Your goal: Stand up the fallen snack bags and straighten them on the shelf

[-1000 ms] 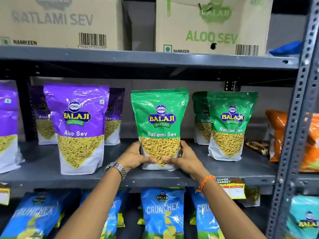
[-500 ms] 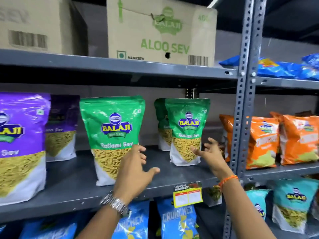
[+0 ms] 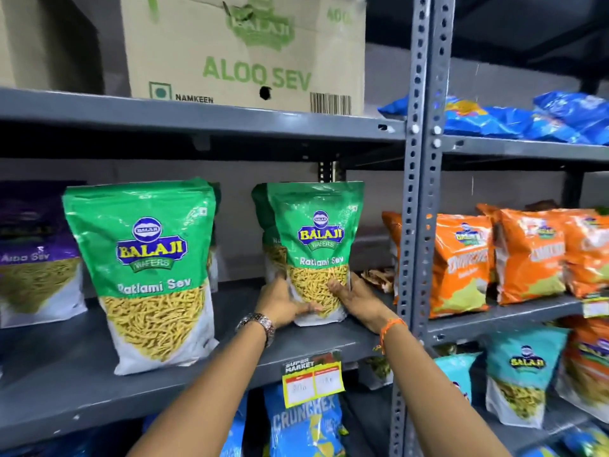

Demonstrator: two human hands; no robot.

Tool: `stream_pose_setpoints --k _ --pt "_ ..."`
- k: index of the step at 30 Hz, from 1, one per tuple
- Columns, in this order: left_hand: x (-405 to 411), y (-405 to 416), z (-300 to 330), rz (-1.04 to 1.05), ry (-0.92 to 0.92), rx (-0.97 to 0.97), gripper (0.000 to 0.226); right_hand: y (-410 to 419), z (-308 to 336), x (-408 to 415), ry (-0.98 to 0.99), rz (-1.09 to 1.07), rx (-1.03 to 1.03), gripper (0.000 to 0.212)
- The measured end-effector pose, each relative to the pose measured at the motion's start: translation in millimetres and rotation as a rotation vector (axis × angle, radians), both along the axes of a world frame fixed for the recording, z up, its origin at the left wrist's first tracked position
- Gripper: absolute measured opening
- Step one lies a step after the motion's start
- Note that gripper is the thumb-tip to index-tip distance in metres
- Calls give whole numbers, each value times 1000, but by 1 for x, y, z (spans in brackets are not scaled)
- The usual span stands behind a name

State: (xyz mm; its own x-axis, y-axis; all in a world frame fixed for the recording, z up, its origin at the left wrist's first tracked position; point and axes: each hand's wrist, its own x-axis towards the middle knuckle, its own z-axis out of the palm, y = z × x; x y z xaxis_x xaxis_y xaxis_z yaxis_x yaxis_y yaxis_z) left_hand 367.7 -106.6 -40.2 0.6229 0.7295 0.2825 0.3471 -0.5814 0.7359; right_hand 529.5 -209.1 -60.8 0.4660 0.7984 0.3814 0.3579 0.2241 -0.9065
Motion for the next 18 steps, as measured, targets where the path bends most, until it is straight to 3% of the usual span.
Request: stream_pose_setpoints --k 3,7,14,18 --pt "-7 -12 -7 23 -44 1 95 -16 -6 -2 14 42 -25 18" --pt "-12 -27 -12 27 -77 13 95 -34 -7 -7 -12 32 -41 21" --pt "-20 -42 -9 33 -66 13 91 -41 -3 -14 -66 8 -50 56" --pt "-44 -52 -13 33 -98 44 111 -64 6 -35 -116 -188 -77 85"
